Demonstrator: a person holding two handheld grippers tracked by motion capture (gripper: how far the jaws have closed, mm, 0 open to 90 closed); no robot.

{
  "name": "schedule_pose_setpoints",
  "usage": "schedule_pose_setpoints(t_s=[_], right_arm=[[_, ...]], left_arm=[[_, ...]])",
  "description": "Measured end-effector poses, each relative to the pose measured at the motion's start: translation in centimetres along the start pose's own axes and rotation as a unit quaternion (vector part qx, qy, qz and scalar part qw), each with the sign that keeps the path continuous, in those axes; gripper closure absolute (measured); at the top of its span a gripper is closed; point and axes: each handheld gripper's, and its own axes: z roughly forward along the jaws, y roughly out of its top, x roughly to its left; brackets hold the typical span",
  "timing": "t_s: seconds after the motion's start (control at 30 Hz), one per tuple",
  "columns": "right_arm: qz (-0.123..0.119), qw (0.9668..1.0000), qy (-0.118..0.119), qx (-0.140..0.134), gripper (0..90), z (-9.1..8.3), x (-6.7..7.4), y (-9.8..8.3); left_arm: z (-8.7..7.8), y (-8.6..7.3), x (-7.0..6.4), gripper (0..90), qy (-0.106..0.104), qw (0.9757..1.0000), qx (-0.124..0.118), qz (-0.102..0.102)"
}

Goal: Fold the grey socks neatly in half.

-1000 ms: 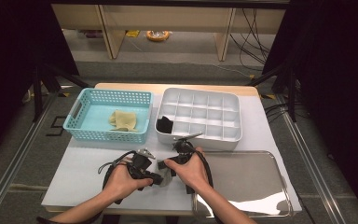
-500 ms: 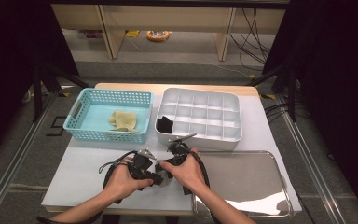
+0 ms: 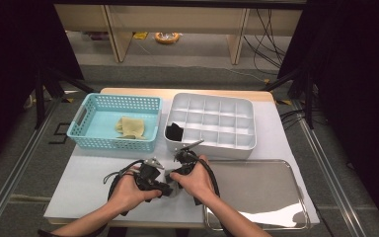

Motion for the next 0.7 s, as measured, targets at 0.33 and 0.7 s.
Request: schedule_pose_setpoints(t_s=[0.33, 0.7], right_arm=[[0.015, 0.9998, 0.014, 0.005, 65.7, 0.0, -0.5, 0.1], [0.025, 0.9991, 0.033, 0.002, 68.5, -0.3, -0.5, 0.1]], left_arm=[[-2.4, -1.3, 0.8, 44.8, -0.015, 0.9984, -0.055, 0.001], [-5.3, -3.0, 4.4, 29.5, 0.037, 0.9911, -0.123, -0.037]])
